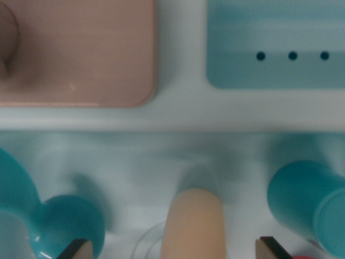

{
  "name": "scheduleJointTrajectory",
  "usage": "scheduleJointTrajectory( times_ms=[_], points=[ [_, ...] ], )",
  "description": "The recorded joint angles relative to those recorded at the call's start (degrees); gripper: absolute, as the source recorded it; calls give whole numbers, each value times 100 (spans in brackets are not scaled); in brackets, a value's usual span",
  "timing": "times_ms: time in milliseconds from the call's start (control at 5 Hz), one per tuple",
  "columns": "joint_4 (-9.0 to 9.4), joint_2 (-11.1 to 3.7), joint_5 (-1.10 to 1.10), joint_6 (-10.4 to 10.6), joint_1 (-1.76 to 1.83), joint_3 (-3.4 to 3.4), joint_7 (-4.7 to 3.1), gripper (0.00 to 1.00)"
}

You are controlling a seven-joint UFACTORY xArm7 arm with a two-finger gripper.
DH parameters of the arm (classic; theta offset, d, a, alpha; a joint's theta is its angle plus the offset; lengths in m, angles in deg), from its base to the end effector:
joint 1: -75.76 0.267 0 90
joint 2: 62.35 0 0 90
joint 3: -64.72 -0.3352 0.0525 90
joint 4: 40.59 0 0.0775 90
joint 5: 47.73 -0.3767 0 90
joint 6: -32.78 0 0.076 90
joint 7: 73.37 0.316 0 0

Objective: Pick detergent from the sink

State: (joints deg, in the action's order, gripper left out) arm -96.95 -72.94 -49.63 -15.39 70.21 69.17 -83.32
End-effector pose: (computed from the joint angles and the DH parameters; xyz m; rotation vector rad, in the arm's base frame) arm 0.4931 -0.0830 0.0610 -3.1239 0.0351 0.0607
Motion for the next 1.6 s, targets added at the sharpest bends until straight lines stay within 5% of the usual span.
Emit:
scheduleJointTrajectory(
  times_ms=[1400,1600],
  points=[
    [138,-43,-16,167,-16,17,-45,0],
    [138,-43,-16,167,-16,17,-45,100]
  ],
)
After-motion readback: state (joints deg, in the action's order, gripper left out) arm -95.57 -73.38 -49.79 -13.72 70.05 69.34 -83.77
